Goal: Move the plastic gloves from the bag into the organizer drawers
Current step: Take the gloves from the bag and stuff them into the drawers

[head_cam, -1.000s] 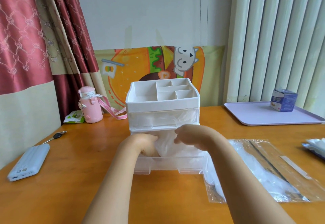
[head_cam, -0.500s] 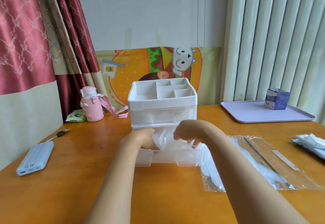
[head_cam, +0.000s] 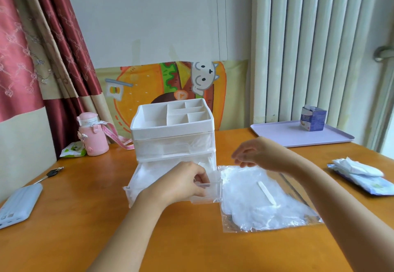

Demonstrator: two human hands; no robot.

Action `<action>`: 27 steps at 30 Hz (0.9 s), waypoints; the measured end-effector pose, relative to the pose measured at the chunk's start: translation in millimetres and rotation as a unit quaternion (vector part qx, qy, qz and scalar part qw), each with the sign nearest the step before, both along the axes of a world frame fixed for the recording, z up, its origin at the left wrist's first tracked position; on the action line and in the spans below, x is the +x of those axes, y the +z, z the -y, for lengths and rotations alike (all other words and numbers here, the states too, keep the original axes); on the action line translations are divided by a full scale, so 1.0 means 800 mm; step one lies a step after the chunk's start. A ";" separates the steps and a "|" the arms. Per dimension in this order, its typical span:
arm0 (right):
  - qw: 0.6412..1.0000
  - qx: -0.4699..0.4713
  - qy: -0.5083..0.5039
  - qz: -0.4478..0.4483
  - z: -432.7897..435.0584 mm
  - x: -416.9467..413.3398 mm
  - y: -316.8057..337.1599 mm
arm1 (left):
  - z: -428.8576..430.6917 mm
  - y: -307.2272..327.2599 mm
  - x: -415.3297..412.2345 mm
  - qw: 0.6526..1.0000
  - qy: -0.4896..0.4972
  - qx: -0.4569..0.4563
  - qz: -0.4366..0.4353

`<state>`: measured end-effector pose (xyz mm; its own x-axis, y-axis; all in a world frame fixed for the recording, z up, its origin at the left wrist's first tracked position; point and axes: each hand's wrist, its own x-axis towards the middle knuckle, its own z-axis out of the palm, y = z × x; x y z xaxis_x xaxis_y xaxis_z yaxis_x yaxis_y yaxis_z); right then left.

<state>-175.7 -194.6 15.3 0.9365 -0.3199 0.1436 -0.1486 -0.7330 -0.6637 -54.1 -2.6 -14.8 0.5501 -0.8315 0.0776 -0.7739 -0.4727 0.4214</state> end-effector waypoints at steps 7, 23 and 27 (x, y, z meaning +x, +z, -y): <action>0.999 0.045 -0.013 -0.014 0.019 -0.015 -0.045 | 0.016 -0.005 0.000 0.999 -0.024 0.032 -0.037; 0.997 -0.012 0.061 0.048 -0.021 0.026 -0.093 | -0.009 0.011 0.003 0.998 0.021 -0.023 0.050; 0.997 -0.014 0.062 0.033 -0.009 0.025 -0.085 | 0.005 0.010 -0.007 0.999 0.005 -0.031 0.018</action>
